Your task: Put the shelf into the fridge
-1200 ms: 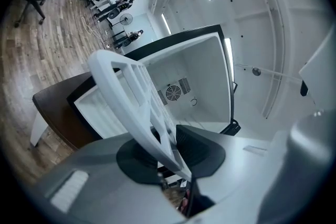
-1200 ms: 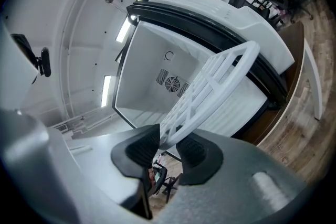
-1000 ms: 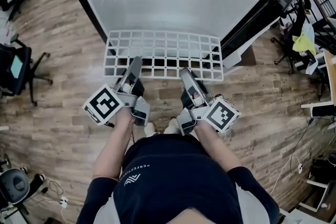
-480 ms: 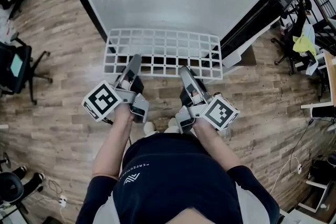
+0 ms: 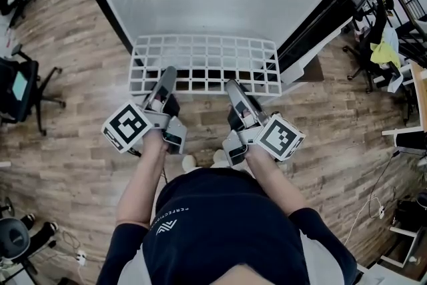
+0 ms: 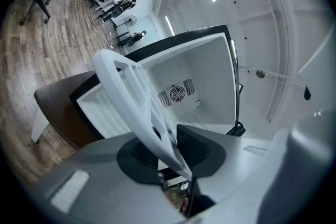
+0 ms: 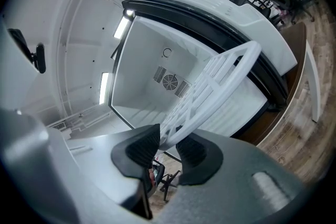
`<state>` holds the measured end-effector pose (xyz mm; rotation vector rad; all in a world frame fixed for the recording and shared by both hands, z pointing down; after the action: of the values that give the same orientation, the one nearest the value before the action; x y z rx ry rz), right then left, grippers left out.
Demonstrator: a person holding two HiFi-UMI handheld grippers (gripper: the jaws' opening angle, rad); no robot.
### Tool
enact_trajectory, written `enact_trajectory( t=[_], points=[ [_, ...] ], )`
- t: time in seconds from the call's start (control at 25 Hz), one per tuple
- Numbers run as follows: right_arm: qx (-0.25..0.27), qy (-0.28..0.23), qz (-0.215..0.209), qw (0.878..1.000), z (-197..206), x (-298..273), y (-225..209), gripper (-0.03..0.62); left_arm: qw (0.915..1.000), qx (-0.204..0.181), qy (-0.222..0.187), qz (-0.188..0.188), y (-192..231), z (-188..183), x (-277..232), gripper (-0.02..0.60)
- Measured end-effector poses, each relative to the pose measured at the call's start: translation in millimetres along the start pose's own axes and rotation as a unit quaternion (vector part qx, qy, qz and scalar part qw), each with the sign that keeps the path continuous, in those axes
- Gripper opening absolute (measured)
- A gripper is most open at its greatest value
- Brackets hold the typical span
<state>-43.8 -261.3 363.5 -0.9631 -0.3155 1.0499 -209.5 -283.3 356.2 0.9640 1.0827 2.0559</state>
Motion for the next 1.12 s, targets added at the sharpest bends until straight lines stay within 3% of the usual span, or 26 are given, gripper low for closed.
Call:
enact_trajectory(
  t=[0.2, 0.72, 1.0, 1.12],
  points=[
    [-0.02, 0.008, -0.001, 1.0, -4, -5, 1, 0.1, 1.0, -0.002, 0.002, 0.009, -1, -3, -7, 0.103],
    [-0.001, 0.008, 0.001, 1.0, -12, -17, -1, 0.1, 0.9999, -0.009, 0.0, 0.011, 7, -10, -17, 0.099],
    [-0.004, 0.009, 0.005, 1.0, -20, -29, -2, 0.103, 0.9973, -0.057, 0.016, -0.043, 25, -22, -17, 0.101],
    [0.008, 0.007, 0.005, 1.0, -22, -33, -2, 0.103, 0.9963, -0.069, 0.019, -0.048, 28, -26, -19, 0.101]
  ],
)
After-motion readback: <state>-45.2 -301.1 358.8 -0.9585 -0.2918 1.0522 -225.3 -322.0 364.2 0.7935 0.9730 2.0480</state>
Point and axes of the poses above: the fingertips, and each gripper's own axes: x backward along the fingers, y to its left, z out of its underside, the point moved 2 cm from there along x, backward along the fingers, and after that the axes turned 14 degrees about z, right-handed, at the moved point
